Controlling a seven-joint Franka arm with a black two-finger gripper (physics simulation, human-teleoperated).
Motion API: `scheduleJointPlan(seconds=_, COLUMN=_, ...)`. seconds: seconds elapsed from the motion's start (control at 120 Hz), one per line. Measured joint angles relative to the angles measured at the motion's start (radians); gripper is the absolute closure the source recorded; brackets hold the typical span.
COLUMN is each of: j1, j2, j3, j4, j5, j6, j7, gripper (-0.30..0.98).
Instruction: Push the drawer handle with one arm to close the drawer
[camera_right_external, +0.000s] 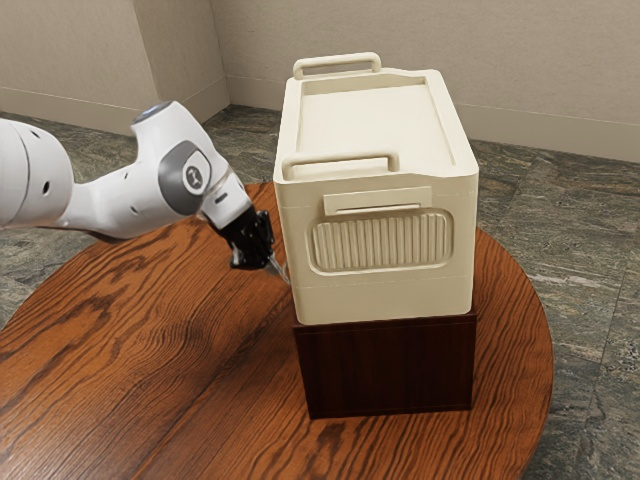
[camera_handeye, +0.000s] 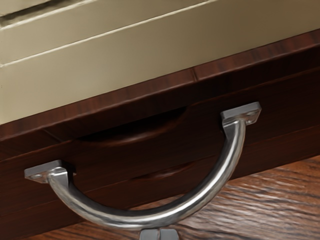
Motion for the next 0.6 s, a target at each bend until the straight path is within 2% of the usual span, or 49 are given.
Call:
scheduleJointPlan(seconds=0.158, j1=-0.009, j2=-0.073, j3=0.043, j4=-0.057, j5=-0.009, j6=-0.019, j7=0.0, gripper=0.78)
scheduleJointPlan(seconds=0.217, j1=-0.01, j2=-0.138, j3=0.058, j4=-0.074, j5=0.008, j6=-0.026, j7=-0.01, gripper=0.66)
scheduleJointPlan(seconds=0.3, j1=-0.001, j2=-0.241, j3=0.06, j4=-0.059, j5=0.169, j6=-0.072, j7=-0.082, gripper=0.48)
scheduleJointPlan(seconds=0.358, j1=0.003, j2=-0.309, j3=0.04, j4=0.02, j5=0.329, j6=-0.158, j7=-0.17, gripper=0.37)
scheduleJointPlan(seconds=0.442, j1=0.006, j2=-0.367, j3=-0.033, j4=0.171, j5=0.498, j6=-0.324, j7=-0.313, gripper=0.25)
scheduleJointPlan(seconds=0.492, j1=-0.004, j2=-0.378, j3=-0.1, j4=0.28, j5=0.576, j6=-0.418, j7=-0.397, gripper=0.2)
scheduleJointPlan(seconds=0.542, j1=-0.002, j2=-0.379, j3=-0.129, j4=0.349, j5=0.629, j6=-0.491, j7=-0.476, gripper=0.17)
scheduleJointPlan(seconds=0.567, j1=0.039, j2=-0.377, j3=-0.163, j4=0.369, j5=0.648, j6=-0.52, j7=-0.513, gripper=0.15)
scheduleJointPlan(seconds=0.6, j1=0.196, j2=-0.371, j3=-0.303, j4=0.385, j5=0.667, j6=-0.553, j7=-0.56, gripper=0.13)
